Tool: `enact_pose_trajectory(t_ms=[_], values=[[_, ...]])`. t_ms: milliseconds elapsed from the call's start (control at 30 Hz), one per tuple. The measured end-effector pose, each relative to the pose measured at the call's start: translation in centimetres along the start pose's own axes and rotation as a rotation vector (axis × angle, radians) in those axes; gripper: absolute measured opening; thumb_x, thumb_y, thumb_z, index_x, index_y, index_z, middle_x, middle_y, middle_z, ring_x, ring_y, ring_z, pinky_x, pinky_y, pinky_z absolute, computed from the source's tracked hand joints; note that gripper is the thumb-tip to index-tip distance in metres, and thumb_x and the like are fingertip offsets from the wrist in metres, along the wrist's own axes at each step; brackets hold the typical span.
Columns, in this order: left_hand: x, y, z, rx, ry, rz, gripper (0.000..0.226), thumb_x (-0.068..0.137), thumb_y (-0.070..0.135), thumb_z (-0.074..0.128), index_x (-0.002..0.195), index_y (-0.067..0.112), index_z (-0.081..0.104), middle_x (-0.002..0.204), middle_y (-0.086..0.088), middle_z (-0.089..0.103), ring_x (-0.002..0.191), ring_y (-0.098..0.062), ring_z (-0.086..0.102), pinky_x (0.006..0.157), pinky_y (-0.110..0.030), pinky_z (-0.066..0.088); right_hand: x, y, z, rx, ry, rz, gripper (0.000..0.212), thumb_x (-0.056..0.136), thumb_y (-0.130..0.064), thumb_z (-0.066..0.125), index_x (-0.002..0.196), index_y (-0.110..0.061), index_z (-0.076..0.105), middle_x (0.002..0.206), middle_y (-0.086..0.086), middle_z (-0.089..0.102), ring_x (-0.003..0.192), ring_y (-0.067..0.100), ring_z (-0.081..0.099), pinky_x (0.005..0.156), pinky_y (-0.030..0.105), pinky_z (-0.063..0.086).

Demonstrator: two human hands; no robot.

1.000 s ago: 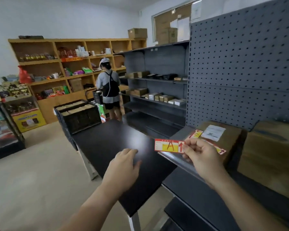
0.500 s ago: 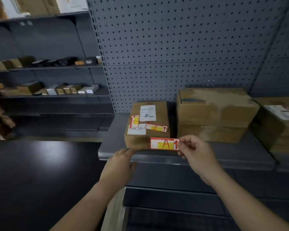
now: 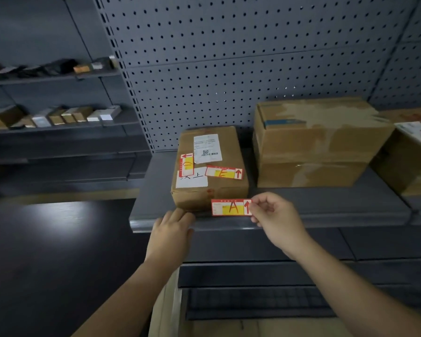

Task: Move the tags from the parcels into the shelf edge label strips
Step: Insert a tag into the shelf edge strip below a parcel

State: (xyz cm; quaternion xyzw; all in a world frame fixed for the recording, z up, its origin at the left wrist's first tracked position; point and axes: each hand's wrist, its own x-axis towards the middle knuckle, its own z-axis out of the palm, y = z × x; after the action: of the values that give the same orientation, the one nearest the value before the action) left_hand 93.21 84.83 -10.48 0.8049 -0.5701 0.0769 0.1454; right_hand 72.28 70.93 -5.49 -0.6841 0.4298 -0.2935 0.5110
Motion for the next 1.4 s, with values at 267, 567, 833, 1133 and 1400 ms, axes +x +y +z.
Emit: enact_pose_trajectory(t_ms=[267, 567, 833, 1133, 1400], values=[[0.2, -2.1, 2.6, 0.021, 0.201, 0.189, 0.027, 0.077, 0.009, 0.074, 0.097, 0.019, 0.06, 0.089, -0.001, 0.058, 0.078, -0.025, 0.053, 0.069, -0.038, 0.043, -1.4, 0.1, 2.8, -0.007, 0.091, 0.031, 0.005, 0.092, -0.019, 0.067, 0.091, -0.023, 0.069, 0.078, -0.002, 0.07, 0.066, 0.004, 0.065, 0.068, 0.025, 0.052], [-0.4, -2.9, 5.0, -0.038, 0.351, 0.224, 0.03, 0.077, 0.0, 0.071, 0.104, 0.011, 0.064, 0.096, -0.009, 0.061, 0.083, -0.03, 0.053, 0.075, -0.042, 0.044, -1.7, 0.3, 4.0, -0.035, 0.117, 0.005, 0.007, 0.093, -0.018, 0.066, 0.091, -0.024, 0.068, 0.079, -0.004, 0.07, 0.07, 0.005, 0.066, 0.068, 0.024, 0.052], [-0.6, -2.9, 5.4, -0.141, 0.336, 0.185, 0.028, 0.072, -0.008, 0.072, 0.09, 0.012, 0.062, 0.086, -0.005, 0.057, 0.077, -0.025, 0.044, 0.068, -0.037, 0.04, -0.6, 0.6, 4.4, -0.149, 0.034, -0.096, 0.008, 0.093, -0.018, 0.065, 0.092, -0.026, 0.067, 0.081, -0.006, 0.066, 0.079, 0.009, 0.064, 0.074, 0.022, 0.053], [0.0, -3.2, 1.9, -0.283, 0.069, 0.156, 0.007, 0.092, 0.022, 0.058, 0.097, 0.02, 0.063, 0.096, 0.003, 0.063, 0.09, -0.017, 0.053, 0.086, -0.036, 0.048, 0.6, 1.1, 6.2, -0.56, -0.101, -0.352, 0.012, 0.095, -0.024, 0.062, 0.107, -0.027, 0.063, 0.098, -0.011, 0.066, 0.088, 0.006, 0.06, 0.078, 0.028, 0.055], [0.0, -3.3, 1.6, -0.269, 0.006, 0.161, 0.015, 0.095, 0.027, 0.054, 0.108, 0.028, 0.06, 0.107, 0.008, 0.06, 0.098, -0.015, 0.051, 0.091, -0.035, 0.044, 0.3, 2.1, 5.9, -0.786, -0.043, -0.545, 0.012, 0.097, -0.022, 0.059, 0.105, -0.023, 0.067, 0.1, -0.005, 0.067, 0.096, 0.015, 0.059, 0.077, 0.027, 0.05]])
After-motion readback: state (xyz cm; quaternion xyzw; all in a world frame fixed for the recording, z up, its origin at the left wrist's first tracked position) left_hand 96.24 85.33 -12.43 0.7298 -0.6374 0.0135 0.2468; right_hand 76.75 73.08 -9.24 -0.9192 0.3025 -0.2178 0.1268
